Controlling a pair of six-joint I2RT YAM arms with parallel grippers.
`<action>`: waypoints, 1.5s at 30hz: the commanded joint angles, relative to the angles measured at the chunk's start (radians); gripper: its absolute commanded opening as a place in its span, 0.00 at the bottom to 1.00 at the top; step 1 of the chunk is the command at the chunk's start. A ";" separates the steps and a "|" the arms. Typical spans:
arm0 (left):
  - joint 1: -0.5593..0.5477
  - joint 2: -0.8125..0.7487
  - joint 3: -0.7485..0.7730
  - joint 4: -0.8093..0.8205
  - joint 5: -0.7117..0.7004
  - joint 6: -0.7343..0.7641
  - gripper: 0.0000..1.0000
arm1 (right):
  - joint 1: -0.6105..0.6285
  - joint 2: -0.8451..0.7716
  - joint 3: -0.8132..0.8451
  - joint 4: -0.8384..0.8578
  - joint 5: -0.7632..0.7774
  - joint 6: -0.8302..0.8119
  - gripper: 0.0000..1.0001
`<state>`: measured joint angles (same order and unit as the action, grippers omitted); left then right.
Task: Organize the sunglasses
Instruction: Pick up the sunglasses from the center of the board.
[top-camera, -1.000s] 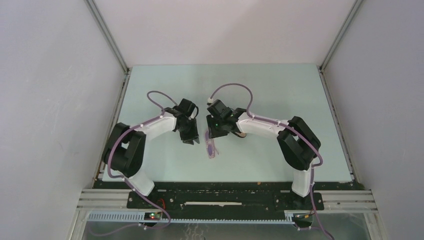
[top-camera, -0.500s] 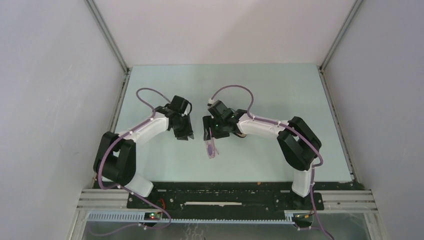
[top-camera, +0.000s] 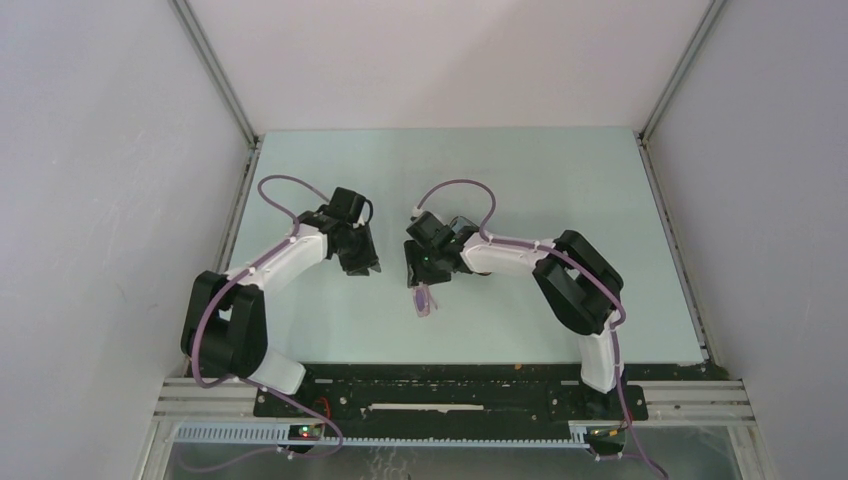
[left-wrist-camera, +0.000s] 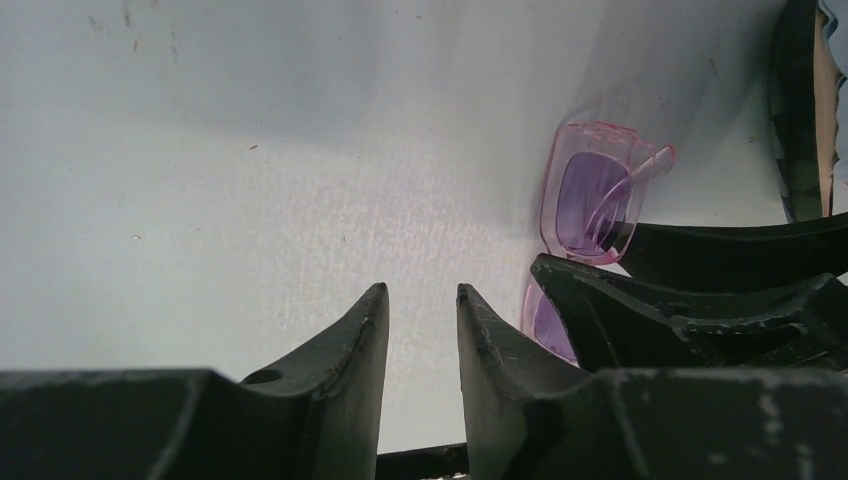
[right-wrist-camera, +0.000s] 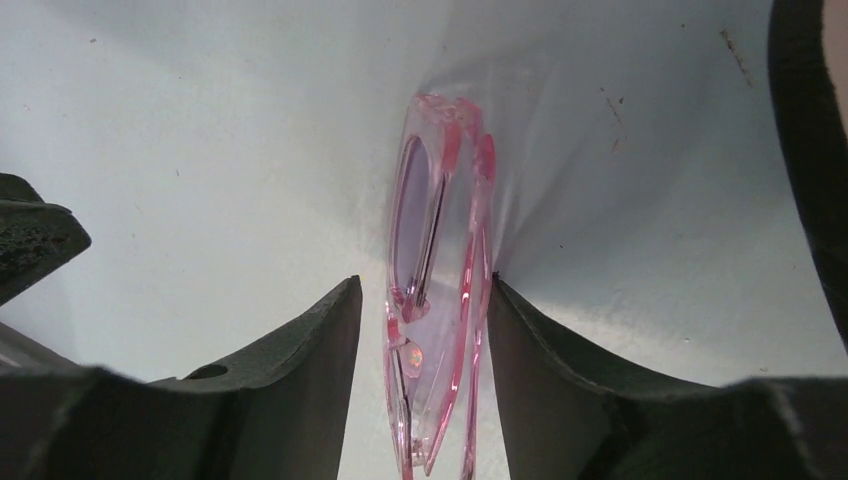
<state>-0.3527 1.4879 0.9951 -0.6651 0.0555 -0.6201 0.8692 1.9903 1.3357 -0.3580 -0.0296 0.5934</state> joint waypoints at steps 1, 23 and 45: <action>0.003 -0.029 -0.023 0.010 0.002 0.016 0.36 | 0.025 0.043 0.024 -0.056 0.064 0.010 0.57; 0.004 -0.009 0.050 0.003 0.037 0.026 0.36 | 0.019 -0.078 0.031 -0.090 0.074 0.007 0.30; -0.005 0.687 0.828 -0.008 0.231 0.023 0.37 | -0.298 -0.727 -0.432 -0.179 0.121 0.042 0.29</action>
<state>-0.3531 2.0598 1.6432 -0.6468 0.2413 -0.5941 0.6178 1.3567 0.9329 -0.5034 0.0685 0.6163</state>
